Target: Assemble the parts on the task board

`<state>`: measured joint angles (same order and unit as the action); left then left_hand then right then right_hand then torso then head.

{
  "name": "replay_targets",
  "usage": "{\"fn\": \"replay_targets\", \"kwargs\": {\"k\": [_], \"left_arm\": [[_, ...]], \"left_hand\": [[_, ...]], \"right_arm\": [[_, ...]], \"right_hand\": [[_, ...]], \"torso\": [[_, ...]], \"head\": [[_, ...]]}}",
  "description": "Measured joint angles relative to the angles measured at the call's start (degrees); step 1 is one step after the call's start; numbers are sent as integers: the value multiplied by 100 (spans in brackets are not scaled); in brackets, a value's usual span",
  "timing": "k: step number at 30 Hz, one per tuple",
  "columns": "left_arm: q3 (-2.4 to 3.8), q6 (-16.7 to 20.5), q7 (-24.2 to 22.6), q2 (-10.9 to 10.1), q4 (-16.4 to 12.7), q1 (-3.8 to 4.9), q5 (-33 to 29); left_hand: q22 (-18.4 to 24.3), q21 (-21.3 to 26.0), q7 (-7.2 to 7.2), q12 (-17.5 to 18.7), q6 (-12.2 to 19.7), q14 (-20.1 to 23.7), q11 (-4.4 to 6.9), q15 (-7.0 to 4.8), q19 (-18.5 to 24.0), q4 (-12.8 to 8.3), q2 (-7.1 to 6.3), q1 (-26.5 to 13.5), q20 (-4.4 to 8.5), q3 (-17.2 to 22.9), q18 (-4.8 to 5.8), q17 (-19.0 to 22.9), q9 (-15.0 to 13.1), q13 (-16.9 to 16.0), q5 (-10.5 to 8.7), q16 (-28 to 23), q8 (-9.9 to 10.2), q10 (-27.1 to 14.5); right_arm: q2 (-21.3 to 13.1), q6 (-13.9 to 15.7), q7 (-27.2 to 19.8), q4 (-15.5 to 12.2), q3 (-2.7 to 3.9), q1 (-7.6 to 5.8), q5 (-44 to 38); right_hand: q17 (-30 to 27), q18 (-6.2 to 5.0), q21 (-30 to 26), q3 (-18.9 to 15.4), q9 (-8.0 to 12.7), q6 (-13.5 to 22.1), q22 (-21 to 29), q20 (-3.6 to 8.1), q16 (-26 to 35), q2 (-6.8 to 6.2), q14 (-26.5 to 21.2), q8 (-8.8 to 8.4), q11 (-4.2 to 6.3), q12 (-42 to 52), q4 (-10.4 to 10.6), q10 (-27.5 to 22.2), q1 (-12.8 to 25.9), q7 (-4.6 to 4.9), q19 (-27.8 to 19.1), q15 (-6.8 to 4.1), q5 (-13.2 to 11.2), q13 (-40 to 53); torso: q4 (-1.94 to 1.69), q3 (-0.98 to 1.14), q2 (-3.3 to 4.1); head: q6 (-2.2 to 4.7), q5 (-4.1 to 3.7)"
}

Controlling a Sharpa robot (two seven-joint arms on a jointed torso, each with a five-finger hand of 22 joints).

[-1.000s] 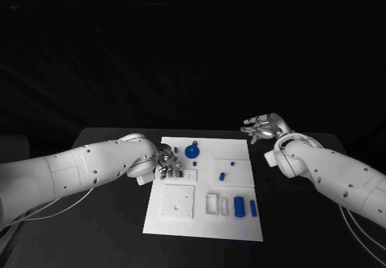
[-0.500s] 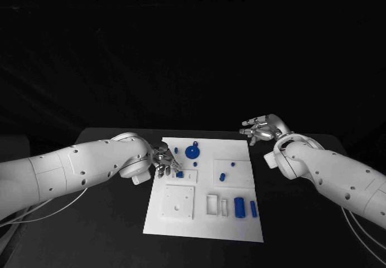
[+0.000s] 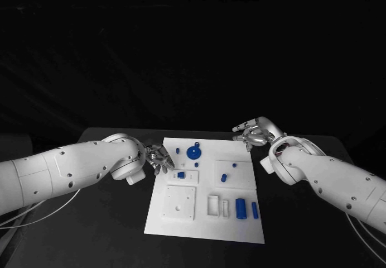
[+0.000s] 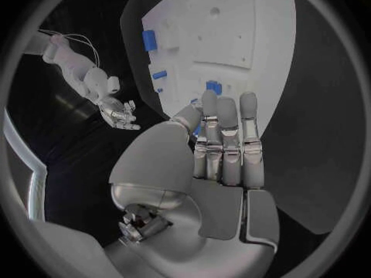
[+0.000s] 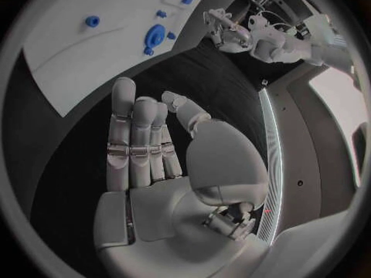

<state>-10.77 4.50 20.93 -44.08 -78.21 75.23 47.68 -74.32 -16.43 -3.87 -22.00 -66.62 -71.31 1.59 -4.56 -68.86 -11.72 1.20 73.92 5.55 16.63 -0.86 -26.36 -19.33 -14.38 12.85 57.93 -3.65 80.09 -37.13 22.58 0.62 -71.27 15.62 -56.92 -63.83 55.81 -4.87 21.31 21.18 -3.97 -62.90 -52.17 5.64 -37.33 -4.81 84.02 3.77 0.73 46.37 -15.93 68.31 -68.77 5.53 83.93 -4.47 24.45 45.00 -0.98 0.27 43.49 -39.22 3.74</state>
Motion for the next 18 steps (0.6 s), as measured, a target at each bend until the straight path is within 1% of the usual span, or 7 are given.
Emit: {"fn": "replay_targets", "kwargs": {"k": [2,5,7,9,13,15,18], "left_arm": [[-5,61,-46,-34,-9,0,-4],[-8,216,-147,-85,-11,0,-62],[-12,371,-249,-117,-11,0,-149],[-12,535,-362,-142,-10,0,-267],[-12,984,-697,-184,-3,0,-670],[-12,1186,-851,-197,-1,0,-870],[-8,1516,-1095,-212,4,1,-1211]], "left_hand": [[33,101,-2,180,-2,52,-40,52,48,0,18,-18,-48,0,-88,75,208,156,-22,-163,0,-40],[118,234,-22,383,-22,70,-57,70,66,0,18,-18,-66,0,-90,171,435,351,-60,-364,0,-57],[182,327,-22,502,-22,112,-99,112,100,0,18,-18,-100,0,-90,234,540,456,-60,-506,0,-99],[271,437,-33,631,-33,130,-108,130,120,0,18,-18,-119,0,-90,320,635,573,-60,-687,0,-108],[425,632,-65,862,-65,35,-138,160,89,0,18,-18,-150,0,-91,417,851,812,-60,-984,0,-35],[448,648,-73,905,-73,35,-138,161,89,0,18,-18,-150,0,-91,427,891,857,-60,-1046,0,-35],[483,774,-72,997,-115,15,-159,180,72,0,-6,5,-157,0,-91,438,994,964,-60,-1192,-25,-14]], "right_arm": [[16,-71,32,-101,0,9,-214],[64,-194,109,-252,0,23,-601],[122,-288,187,-350,0,30,-908],[188,-370,266,-418,-8,32,-1181],[361,-565,474,-530,-71,36,-1821],[434,-639,561,-553,-100,38,-2068],[581,-749,699,-557,-171,33,-2448]], "right_hand": [[84,0,164,124,0,-61,-185,11,-146,0,0,0,11,76,-21,11,0,-5,11,0,-103,156],[146,1,421,270,0,-87,-493,20,-320,0,-14,0,29,130,1,29,0,-10,20,-13,-171,422],[148,1,517,280,0,-117,-631,20,-389,0,-34,0,53,154,11,52,0,-18,20,-32,-219,568],[146,0,577,280,0,-125,-721,20,-433,0,-34,0,64,154,11,88,0,-24,20,-33,-295,672],[132,0,645,382,0,-136,-853,19,-495,0,-34,0,51,154,8,114,0,-19,20,-33,-419,815],[128,0,677,557,0,-136,-909,19,-524,-13,-34,0,51,154,-19,114,-12,-19,20,-32,-552,854],[127,0,773,832,0,-208,-1026,19,-596,-47,-34,0,50,153,-9,154,-47,-18,20,-32,-603,935]], "torso": [[0,-3,1],[0,-7,2],[0,-8,2],[2,-11,2],[4,-16,1],[4,-18,1],[8,-22,1]], "head": [[1,10],[1,29],[4,38],[5,48],[5,66],[8,71],[16,80]]}}
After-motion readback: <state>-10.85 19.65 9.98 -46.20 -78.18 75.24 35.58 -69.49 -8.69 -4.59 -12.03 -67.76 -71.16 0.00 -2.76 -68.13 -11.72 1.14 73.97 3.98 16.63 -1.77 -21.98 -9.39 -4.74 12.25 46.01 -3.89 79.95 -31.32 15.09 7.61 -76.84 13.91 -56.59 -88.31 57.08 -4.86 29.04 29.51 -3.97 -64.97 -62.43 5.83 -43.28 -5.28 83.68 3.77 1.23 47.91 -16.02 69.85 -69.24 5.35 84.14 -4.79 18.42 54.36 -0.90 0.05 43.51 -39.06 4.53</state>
